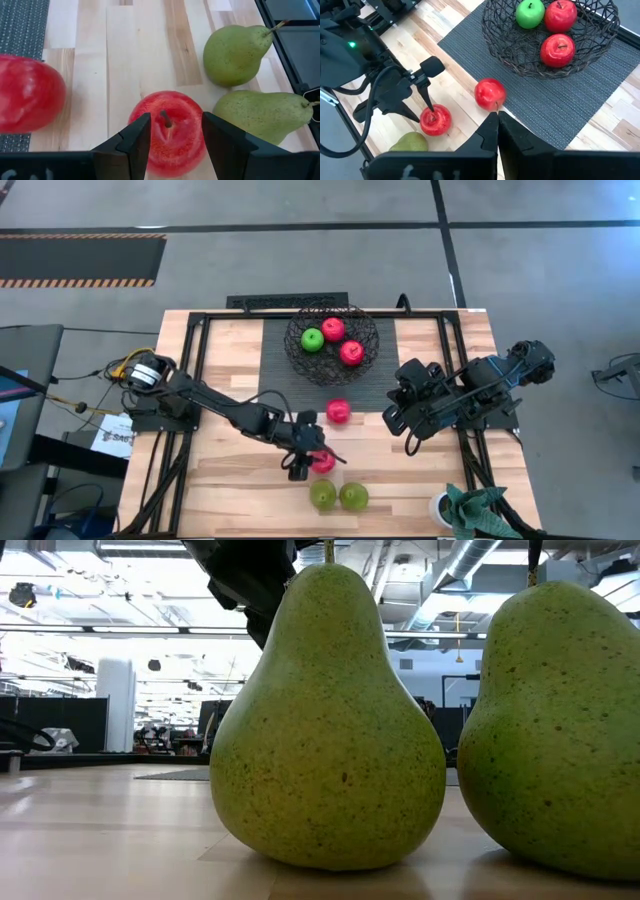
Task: Build produce basket
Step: Put the bottom red apple into the basket
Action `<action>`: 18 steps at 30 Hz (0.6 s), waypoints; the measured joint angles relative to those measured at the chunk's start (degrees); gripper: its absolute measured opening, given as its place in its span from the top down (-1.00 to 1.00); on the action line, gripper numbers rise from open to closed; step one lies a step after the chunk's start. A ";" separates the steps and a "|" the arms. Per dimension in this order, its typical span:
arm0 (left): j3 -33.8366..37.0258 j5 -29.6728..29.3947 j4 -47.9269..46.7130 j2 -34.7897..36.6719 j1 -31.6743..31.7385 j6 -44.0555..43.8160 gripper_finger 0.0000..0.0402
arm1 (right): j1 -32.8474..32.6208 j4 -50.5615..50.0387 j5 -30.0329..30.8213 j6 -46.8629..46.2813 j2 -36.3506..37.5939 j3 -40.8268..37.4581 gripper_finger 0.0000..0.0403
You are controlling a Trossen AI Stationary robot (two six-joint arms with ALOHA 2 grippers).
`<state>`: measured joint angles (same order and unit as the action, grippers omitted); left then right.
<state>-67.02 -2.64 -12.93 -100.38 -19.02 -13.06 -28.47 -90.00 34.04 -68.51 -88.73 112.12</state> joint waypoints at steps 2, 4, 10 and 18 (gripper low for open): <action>0.00 -0.68 0.00 0.00 -0.22 -0.15 0.19 | 0.02 -0.02 0.00 0.00 0.00 0.00 0.87; 0.00 -0.63 0.11 -0.02 -0.24 -0.15 0.19 | 0.02 -0.02 -0.02 0.02 0.00 0.00 0.87; 0.00 0.27 0.80 -0.02 -0.18 2.61 0.19 | 0.01 -0.01 0.00 0.11 0.00 0.00 0.87; 0.00 3.99 1.15 -0.04 0.54 3.54 0.19 | 0.02 -0.02 0.00 0.22 0.00 0.00 0.87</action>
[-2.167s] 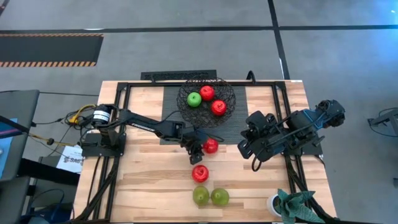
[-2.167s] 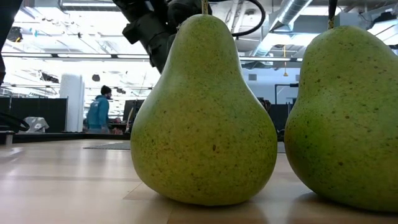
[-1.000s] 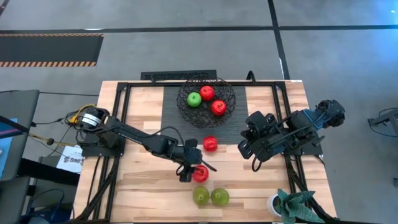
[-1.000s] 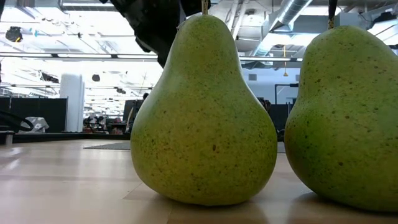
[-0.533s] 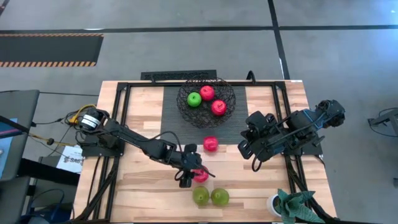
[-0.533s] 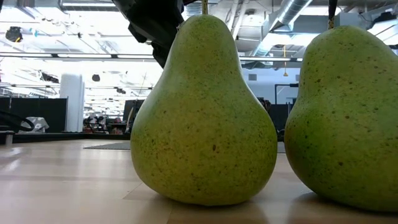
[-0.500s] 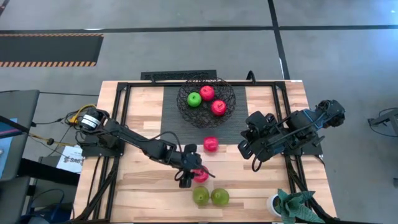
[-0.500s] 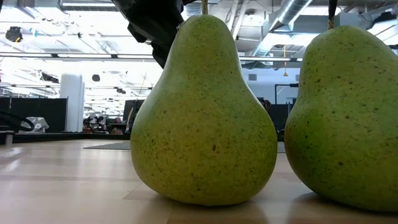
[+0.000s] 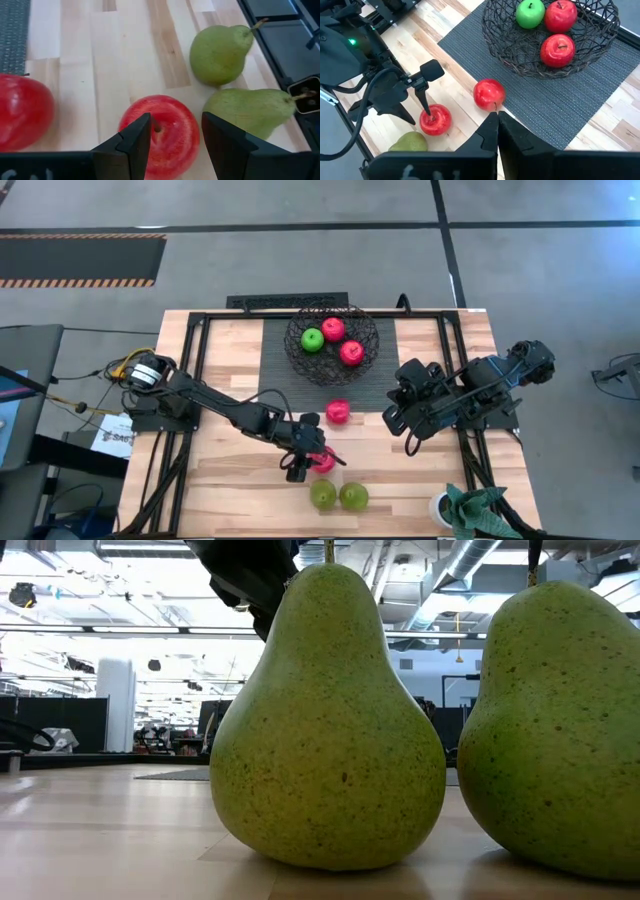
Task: Build produce basket
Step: Put the bottom red apple into the basket
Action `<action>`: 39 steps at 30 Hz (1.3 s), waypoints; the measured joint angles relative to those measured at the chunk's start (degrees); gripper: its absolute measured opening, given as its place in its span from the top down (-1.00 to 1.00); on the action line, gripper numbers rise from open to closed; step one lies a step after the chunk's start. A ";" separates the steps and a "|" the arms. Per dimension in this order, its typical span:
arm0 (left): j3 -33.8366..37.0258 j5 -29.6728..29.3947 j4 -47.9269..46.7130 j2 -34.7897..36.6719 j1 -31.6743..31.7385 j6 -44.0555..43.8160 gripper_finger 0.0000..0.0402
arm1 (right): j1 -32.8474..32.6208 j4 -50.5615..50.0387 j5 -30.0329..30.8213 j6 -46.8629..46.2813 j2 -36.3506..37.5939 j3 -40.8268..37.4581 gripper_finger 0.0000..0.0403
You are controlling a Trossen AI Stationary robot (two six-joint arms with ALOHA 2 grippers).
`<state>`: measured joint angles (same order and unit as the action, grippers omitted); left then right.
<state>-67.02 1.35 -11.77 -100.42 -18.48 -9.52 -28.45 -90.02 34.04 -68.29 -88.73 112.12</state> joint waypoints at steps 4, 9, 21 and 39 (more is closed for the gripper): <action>0.00 -1.18 0.07 -0.01 0.00 0.27 0.19 | 0.00 0.02 0.00 -0.02 -0.25 0.00 0.87; 0.15 0.35 0.44 -1.80 0.54 0.31 0.19 | -0.01 -0.01 0.00 -0.08 -0.58 -0.02 0.87; 0.06 2.40 3.07 -2.83 1.59 2.15 0.19 | -0.02 0.20 -0.77 -0.33 -0.61 -0.02 0.87; 0.04 5.99 3.82 -5.33 3.43 0.46 0.19 | -0.02 0.03 -0.83 -0.26 -0.59 -0.02 0.87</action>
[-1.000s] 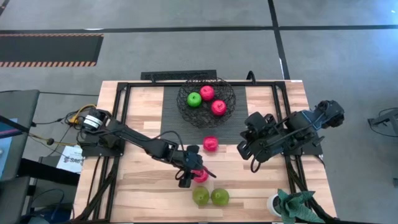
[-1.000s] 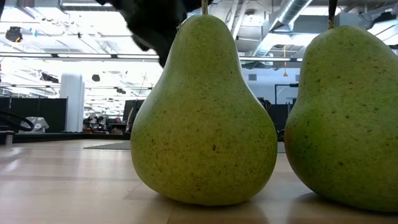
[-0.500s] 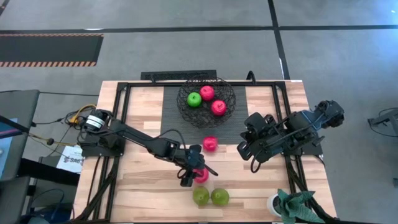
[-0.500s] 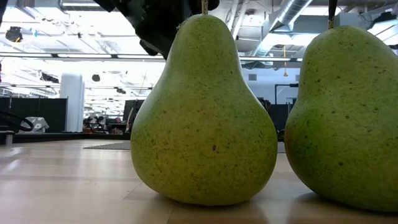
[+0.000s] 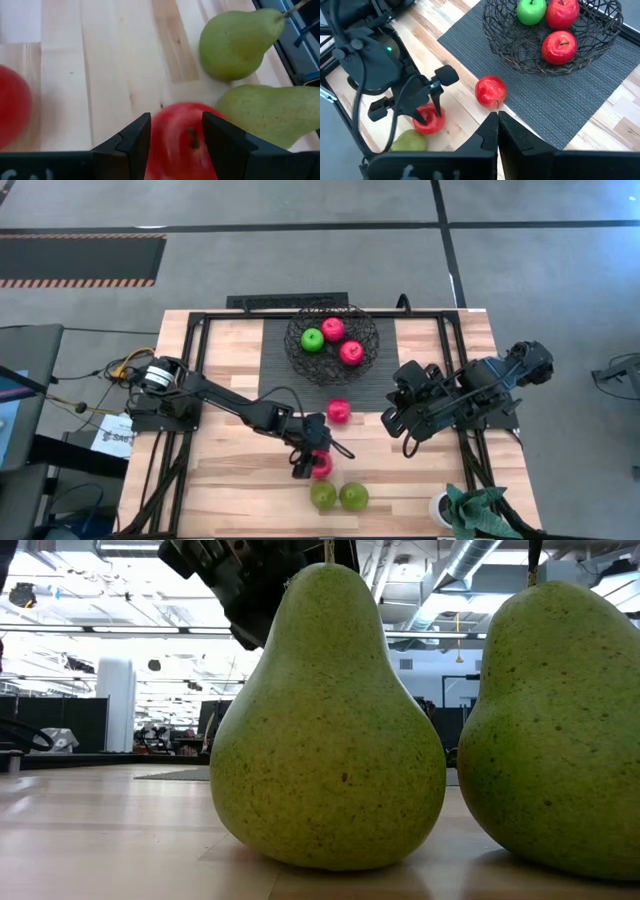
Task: Build produce basket
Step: Put the bottom red apple into the basket, then put the red apple into the black basket
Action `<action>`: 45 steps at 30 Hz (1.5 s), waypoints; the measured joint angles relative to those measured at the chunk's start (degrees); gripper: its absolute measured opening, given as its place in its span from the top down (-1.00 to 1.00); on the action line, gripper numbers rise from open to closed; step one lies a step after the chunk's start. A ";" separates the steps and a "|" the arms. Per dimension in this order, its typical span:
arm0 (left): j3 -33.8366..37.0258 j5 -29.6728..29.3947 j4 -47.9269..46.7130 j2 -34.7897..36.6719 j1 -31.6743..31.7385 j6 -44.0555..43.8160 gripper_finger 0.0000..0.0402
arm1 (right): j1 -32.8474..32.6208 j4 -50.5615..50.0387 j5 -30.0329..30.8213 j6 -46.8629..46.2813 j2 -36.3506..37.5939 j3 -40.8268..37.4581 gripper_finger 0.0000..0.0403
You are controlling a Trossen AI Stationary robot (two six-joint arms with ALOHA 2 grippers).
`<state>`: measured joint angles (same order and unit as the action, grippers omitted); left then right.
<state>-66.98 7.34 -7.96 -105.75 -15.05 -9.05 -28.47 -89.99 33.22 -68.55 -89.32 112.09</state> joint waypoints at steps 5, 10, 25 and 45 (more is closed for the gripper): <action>0.00 -0.68 -0.24 0.00 0.06 -0.23 0.30 | 0.00 0.00 -0.03 0.00 0.00 0.00 0.87; 0.00 -1.17 -0.05 0.00 0.06 -0.11 0.73 | 0.00 0.00 -0.13 0.02 0.00 0.00 0.87; 0.00 -4.11 -7.72 6.37 0.37 1.44 0.88 | 0.00 -0.03 -0.59 0.13 0.00 0.00 0.87; 0.00 0.38 -11.49 5.38 -1.54 -1.27 0.37 | 0.00 -0.03 -0.55 1.11 0.00 0.00 0.87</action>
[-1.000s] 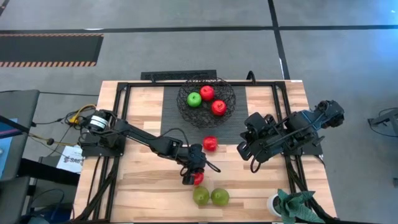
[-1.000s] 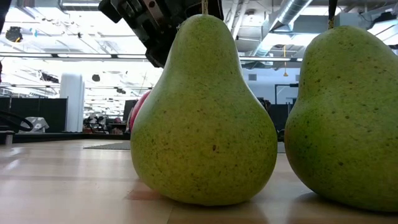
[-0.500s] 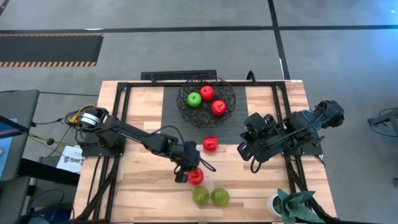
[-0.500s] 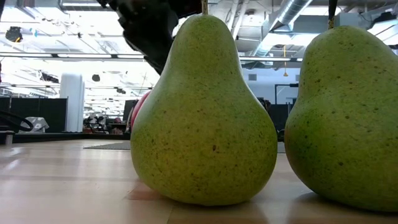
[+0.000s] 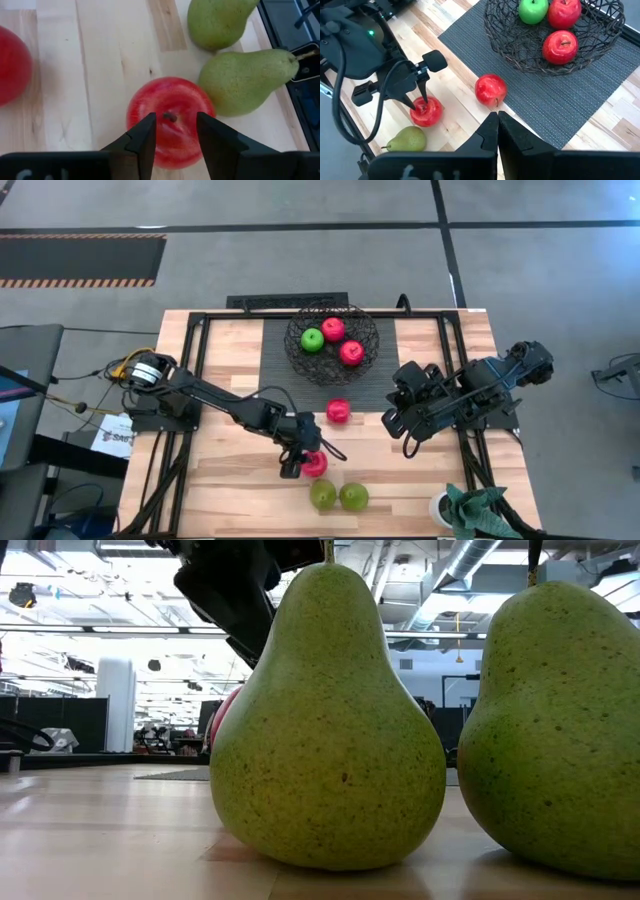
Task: Build produce basket
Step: Put the red apple into the black basket
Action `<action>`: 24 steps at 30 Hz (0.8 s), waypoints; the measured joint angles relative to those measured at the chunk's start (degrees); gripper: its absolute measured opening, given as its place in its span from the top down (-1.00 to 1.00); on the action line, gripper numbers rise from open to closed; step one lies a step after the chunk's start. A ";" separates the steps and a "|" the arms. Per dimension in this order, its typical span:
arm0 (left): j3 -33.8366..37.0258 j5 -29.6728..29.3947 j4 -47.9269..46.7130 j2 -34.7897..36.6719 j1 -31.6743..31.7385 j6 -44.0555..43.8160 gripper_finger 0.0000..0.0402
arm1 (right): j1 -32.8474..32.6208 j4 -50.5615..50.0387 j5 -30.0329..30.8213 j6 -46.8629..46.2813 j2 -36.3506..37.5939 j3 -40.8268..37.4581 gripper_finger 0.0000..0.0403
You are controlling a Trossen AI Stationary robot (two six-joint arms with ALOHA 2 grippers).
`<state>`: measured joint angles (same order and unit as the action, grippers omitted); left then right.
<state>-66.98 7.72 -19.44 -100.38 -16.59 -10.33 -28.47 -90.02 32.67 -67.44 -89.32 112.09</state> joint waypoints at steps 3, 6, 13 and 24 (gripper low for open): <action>0.00 -0.50 -0.01 0.00 -0.38 -0.34 0.33 | 0.00 0.00 0.02 0.00 0.00 0.00 0.87; 0.00 -0.68 0.00 0.00 -0.34 -0.42 0.31 | 0.00 0.00 0.06 0.00 0.00 0.00 0.87; 0.00 -0.84 0.19 -0.01 -0.32 -0.22 0.30 | 0.00 0.00 0.22 0.00 0.00 0.00 0.87; 0.00 -0.84 1.44 -0.07 -0.32 1.51 0.30 | 0.00 0.01 0.26 -0.04 0.00 0.00 0.87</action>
<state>-66.98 6.87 -18.00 -100.44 -16.91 -8.82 -28.47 -90.00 32.93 -67.48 -89.32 112.09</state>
